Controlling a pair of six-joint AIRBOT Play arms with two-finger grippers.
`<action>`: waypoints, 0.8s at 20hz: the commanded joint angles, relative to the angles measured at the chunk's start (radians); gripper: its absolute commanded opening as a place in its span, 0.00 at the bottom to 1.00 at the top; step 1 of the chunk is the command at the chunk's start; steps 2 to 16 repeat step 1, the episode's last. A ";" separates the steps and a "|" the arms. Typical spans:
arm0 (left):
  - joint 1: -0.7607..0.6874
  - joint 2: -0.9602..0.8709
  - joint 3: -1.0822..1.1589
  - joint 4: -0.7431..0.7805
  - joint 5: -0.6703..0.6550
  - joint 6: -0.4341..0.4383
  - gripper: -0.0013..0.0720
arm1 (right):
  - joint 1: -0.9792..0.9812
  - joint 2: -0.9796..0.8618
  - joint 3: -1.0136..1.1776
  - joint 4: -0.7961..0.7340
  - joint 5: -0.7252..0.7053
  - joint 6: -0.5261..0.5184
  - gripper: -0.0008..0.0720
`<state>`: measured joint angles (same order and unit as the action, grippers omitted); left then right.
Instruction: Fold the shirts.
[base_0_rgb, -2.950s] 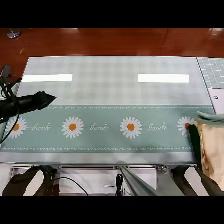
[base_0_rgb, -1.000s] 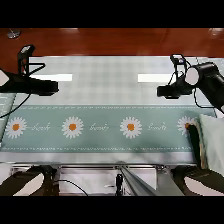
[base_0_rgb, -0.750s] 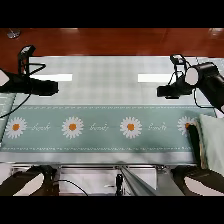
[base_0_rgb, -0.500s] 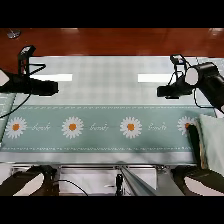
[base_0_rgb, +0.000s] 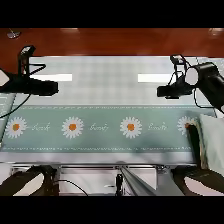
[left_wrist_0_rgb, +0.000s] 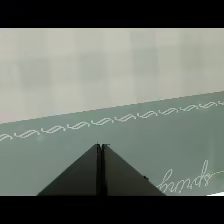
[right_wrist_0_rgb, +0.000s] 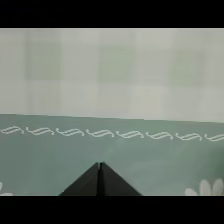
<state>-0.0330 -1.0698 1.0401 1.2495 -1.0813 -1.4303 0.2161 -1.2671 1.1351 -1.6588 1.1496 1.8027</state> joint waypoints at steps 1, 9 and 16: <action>-0.001 -0.001 0.000 0.000 0.000 0.000 0.04 | 0.001 -0.001 0.000 0.000 0.000 0.000 0.04; -0.001 -0.001 0.000 0.000 0.000 0.000 0.04 | 0.001 -0.001 0.000 0.000 0.000 0.000 0.04; -0.001 -0.001 0.000 0.000 0.000 0.000 0.04 | 0.001 -0.001 0.000 0.000 0.000 0.000 0.04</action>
